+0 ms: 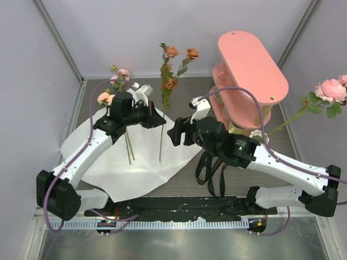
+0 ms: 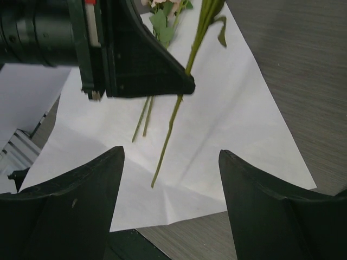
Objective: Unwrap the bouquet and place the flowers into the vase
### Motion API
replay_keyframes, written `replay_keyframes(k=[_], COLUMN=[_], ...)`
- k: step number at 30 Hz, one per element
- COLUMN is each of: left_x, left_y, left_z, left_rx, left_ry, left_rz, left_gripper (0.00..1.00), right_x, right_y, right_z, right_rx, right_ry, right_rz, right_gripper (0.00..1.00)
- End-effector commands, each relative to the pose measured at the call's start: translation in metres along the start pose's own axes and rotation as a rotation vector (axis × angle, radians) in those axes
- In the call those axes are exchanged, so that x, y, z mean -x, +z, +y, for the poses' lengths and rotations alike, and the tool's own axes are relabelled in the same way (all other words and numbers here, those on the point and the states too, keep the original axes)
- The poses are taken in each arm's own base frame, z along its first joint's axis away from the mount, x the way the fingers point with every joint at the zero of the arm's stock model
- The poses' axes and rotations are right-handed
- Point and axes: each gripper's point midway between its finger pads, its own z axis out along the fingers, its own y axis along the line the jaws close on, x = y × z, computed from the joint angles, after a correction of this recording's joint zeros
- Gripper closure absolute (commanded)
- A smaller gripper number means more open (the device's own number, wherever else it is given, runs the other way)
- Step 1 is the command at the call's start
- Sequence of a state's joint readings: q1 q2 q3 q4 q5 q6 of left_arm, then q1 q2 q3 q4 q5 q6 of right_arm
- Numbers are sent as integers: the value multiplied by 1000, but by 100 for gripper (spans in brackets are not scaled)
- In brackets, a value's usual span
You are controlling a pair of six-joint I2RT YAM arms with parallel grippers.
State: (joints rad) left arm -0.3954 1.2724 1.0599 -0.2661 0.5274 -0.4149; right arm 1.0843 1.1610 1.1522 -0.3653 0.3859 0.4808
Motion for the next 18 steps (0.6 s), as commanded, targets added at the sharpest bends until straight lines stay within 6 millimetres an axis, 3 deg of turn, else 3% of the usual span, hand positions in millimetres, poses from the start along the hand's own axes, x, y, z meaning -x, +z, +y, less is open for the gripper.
replay_keyframes(k=[1,4,7,13,18], left_x=[8,3,2,-2,-8], left_y=[-8,-8,-11,-13,-15], left_z=[-62,-75,-81,-97,-110], left_rx=[-175,-203,-206,-259,-297], left_ry=[121,137,139,123,131], left_rz=[-46,-36,-35,-16,1], left_gripper=[100,100,100,100,100], right_x=[53,65,73,77,69], right_y=[-6,-8,-20,-28,-18], right_z=[4,-9,-26,-22,-20], right_rx=[-26,-106,-194,-134,-139], right_ry=[57,76,107,175,180], right_rz=[-149,-185,-214,-263,-241], right_gripper=[24,28,37,47,53])
